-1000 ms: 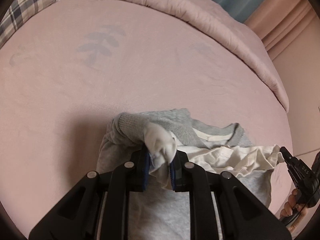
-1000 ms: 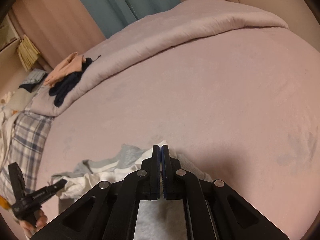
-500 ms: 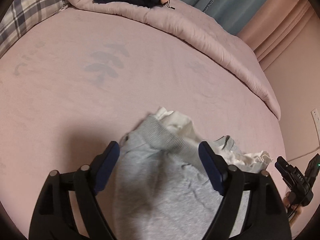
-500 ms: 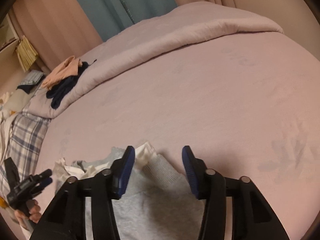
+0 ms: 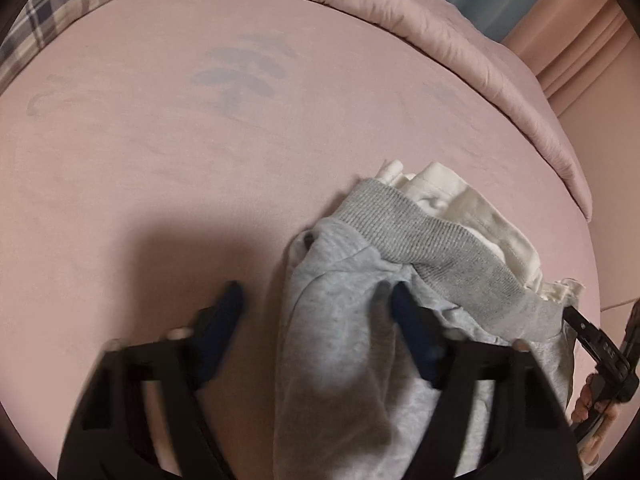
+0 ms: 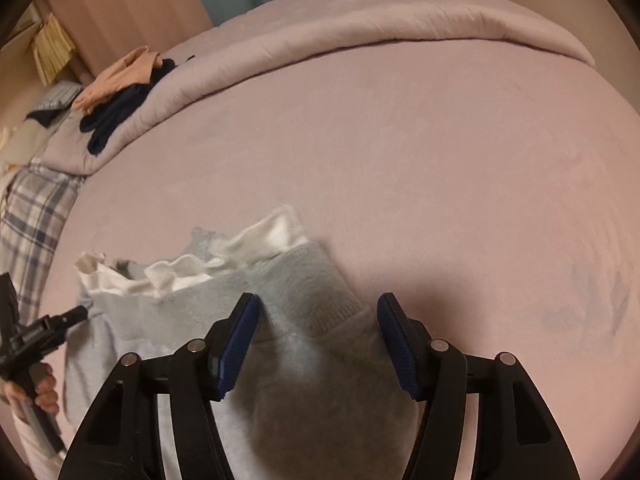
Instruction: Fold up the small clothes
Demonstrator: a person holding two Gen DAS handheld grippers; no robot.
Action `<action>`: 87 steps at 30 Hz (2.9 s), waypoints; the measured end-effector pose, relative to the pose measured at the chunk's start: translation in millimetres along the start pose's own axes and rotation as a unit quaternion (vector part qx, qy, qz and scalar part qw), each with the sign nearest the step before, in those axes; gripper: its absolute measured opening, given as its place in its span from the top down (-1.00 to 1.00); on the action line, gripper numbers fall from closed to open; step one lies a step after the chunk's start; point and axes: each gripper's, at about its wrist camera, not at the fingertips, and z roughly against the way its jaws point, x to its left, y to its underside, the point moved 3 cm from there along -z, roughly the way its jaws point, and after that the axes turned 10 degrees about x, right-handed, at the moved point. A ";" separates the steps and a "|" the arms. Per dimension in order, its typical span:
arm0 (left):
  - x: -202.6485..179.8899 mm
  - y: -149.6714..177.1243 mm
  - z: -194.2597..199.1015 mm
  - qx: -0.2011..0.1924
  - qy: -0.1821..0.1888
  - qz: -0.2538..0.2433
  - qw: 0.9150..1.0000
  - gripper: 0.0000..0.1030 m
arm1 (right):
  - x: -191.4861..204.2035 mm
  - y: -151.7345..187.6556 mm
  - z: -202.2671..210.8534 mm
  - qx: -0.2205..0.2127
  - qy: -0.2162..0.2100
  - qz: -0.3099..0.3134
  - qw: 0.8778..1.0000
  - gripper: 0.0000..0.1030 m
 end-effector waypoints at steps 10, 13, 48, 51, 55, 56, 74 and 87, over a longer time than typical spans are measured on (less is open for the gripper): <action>0.1 10.2 30.2 -0.035 0.023 0.022 0.999 0.71 | 8.7 -8.6 11.3 -0.035 -0.010 -0.001 0.999 0.68; -3.6 17.0 50.5 -0.057 0.023 0.017 0.998 0.73 | 15.3 -16.2 22.4 -0.050 -0.014 0.009 0.999 0.68; 24.1 14.6 4.6 -0.025 -0.068 0.033 0.997 0.63 | 14.6 -31.0 -50.0 0.010 0.057 0.007 0.998 0.66; 25.8 12.9 3.8 -0.020 -0.062 0.040 0.997 0.62 | 14.4 -31.2 -51.1 0.011 0.058 0.009 0.998 0.65; 27.2 12.7 3.9 -0.018 -0.056 0.048 0.997 0.60 | 14.4 -32.3 -53.0 0.015 0.059 0.011 0.998 0.64; 27.0 13.1 4.0 -0.018 -0.057 0.049 0.997 0.59 | 15.0 -32.4 -53.2 0.015 0.061 0.012 0.998 0.64; 34.1 77.4 58.0 -0.029 -0.025 0.083 0.996 -0.41 | 6.5 -7.1 2.4 -0.025 0.014 -0.006 1.000 -0.53; -14.6 124.6 129.4 -0.109 0.026 0.029 0.993 -0.99 | 23.3 35.0 84.4 -0.115 0.032 0.032 0.992 -0.88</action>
